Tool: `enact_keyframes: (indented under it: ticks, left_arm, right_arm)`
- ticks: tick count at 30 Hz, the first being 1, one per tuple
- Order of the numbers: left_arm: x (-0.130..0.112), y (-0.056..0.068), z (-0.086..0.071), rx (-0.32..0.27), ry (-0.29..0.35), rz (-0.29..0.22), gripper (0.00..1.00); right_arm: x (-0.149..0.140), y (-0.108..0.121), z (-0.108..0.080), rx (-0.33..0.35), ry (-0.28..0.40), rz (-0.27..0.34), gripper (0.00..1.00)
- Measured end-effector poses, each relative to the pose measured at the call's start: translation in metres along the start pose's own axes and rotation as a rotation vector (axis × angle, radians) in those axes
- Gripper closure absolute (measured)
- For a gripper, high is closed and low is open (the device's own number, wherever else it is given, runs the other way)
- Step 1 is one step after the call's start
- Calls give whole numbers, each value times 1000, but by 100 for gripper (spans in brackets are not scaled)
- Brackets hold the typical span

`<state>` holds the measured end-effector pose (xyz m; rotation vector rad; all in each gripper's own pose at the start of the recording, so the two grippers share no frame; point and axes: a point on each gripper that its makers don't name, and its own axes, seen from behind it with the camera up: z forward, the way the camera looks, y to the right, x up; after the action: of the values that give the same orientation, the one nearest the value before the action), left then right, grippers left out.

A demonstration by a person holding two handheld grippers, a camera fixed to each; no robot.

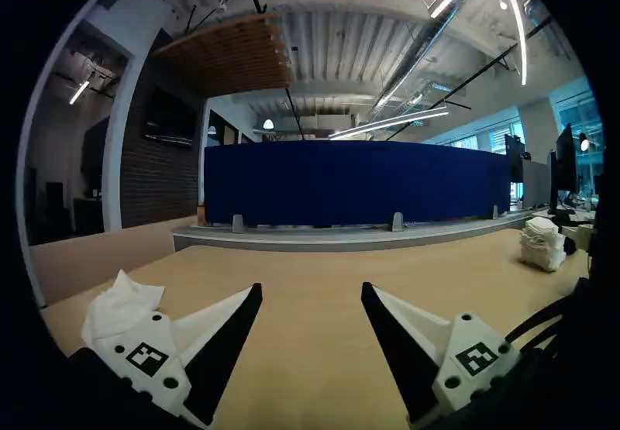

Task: Fold towel

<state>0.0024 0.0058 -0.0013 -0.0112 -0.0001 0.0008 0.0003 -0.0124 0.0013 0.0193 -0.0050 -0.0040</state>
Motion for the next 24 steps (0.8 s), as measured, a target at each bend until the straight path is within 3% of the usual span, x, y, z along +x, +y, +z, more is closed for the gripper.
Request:
enact_keyframes:
  ticks: [24]
  left_arm:
    - [0, -1, -2, 0, 0, 0, 5]
  right_arm:
    - [-1, 1, 0, -2, 3, 2, 0]
